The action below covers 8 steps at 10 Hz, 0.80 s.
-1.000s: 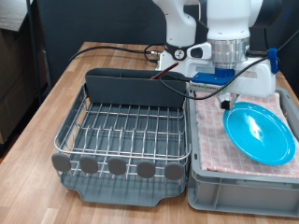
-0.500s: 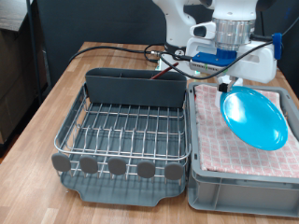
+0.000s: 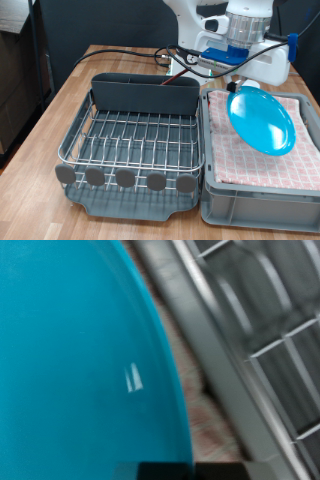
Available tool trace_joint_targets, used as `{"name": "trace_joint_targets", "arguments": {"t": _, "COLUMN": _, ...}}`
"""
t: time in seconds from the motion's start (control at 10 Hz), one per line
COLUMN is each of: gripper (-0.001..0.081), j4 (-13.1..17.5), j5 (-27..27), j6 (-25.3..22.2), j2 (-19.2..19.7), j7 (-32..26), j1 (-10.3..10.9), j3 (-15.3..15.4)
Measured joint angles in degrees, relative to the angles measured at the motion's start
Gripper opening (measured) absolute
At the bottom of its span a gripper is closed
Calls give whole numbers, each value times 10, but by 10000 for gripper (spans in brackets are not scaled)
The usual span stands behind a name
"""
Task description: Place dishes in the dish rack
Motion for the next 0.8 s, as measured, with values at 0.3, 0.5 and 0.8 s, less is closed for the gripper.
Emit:
{"name": "trace_joint_targets", "arguments": {"t": 0.3, "gripper": 14, "j4": 21, "j5": -76, "j6": -71, "j2": -15, "j7": -35, "j1": -19, "j3": -24}}
{"name": "trace_joint_targets", "arguments": {"t": 0.5, "gripper": 14, "j4": 35, "j5": -130, "j6": -110, "j2": -25, "j7": -72, "j1": -32, "j3": -40}}
{"name": "trace_joint_targets", "arguments": {"t": 0.8, "gripper": 14, "j4": 64, "j5": -175, "j6": -151, "j2": -36, "j7": -170, "j1": -47, "j3": -66}}
